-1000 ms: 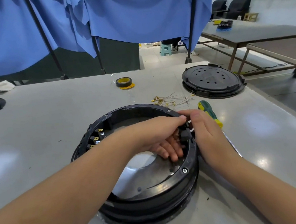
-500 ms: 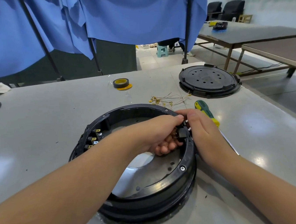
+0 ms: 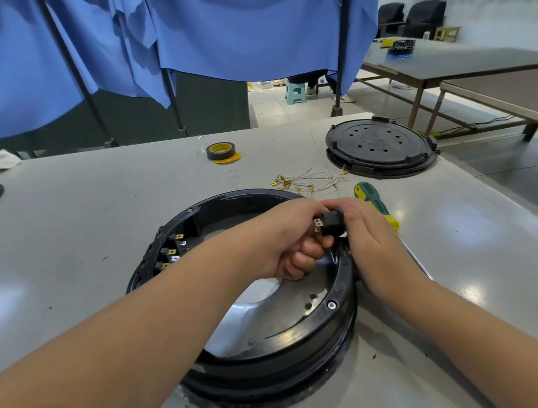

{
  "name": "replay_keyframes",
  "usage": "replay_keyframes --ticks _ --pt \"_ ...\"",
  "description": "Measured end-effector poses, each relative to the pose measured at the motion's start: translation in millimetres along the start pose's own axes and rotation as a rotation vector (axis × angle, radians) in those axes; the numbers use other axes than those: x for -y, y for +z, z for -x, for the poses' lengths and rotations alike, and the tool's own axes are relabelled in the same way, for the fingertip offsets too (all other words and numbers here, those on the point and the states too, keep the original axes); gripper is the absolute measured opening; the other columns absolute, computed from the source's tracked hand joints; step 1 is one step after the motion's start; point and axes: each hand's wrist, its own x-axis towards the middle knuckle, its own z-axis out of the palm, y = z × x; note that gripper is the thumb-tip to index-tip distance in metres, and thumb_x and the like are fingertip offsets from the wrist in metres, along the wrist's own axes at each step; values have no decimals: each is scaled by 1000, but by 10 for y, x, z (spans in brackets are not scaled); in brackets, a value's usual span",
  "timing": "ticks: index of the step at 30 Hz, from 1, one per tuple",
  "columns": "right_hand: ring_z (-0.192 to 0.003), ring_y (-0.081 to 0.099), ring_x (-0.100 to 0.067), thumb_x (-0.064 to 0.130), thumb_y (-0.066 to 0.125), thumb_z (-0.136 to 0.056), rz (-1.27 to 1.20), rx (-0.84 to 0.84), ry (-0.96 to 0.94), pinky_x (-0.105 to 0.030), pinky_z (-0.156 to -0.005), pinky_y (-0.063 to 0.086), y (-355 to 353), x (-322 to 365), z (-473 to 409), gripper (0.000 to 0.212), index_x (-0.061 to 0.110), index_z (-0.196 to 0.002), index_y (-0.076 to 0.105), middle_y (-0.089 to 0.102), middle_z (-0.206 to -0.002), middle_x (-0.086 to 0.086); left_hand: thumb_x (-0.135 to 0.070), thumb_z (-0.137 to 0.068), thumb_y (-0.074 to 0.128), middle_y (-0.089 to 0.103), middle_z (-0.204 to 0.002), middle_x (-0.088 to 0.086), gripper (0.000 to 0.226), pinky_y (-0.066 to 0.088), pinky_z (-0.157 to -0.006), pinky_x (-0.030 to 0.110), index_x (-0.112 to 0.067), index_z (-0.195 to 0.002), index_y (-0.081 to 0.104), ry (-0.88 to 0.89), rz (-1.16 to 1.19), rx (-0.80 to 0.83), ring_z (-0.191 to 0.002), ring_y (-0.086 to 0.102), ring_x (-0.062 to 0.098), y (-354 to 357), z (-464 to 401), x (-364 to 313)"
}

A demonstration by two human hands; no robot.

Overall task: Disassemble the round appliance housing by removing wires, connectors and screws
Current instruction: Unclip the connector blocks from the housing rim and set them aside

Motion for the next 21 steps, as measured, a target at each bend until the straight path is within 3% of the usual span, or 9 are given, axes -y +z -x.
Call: replay_keyframes --ticks 4,10,12,16,18,21 --pt "-97 56 -11 33 29 -93 -7 6 -5 -21 -84 41 -20 14 11 36 20 -97 63 62 -97 -2 -56 -94 33 26 -42 -6 56 14 -37 15 -15 -58 43 -1 -20 11 -32 21 7 -22 30 -22" --pt "-95 57 -8 38 40 -89 -59 49 -94 -19 -81 42 -146 103 31 31 25 -106 63 60 -97 7 -65 -90 33 23 -44 -6 58 12 -38 17 -17 -57 41 25 -22 13 -32 19 8 -40 54 -35" --pt "-95 58 -13 41 47 -85 4 78 -124 -24 -82 44 -176 133 36 32 24 -107 63 60 -97 4 -64 -90 35 23 -43 -7 57 12 -37 16 -18 -56 40 18 22 19 -32 18 7 -59 49 -27" --pt "-91 59 -21 20 63 -87 59 66 -132 -37 -82 48 -183 161 23 14 16 -99 68 60 -93 1 -60 -94 29 27 -40 -6 60 13 -37 15 -15 -58 45 15 71 0 -30 21 8 -81 51 -34" --pt "-91 60 -21 12 63 -90 61 66 -121 -39 -83 49 -183 150 13 9 11 -97 69 61 -94 -1 -59 -95 28 34 -38 -4 64 19 -35 13 -12 -58 51 63 -14 -156 -28 28 10 -56 45 -50" --pt "-92 60 -18 12 60 -92 53 86 -125 -33 -84 49 -171 143 23 11 8 -99 67 60 -97 -4 -45 -97 38 51 -49 -3 49 38 -47 23 -16 -61 56 393 -385 -636 -47 51 16 -52 24 6"
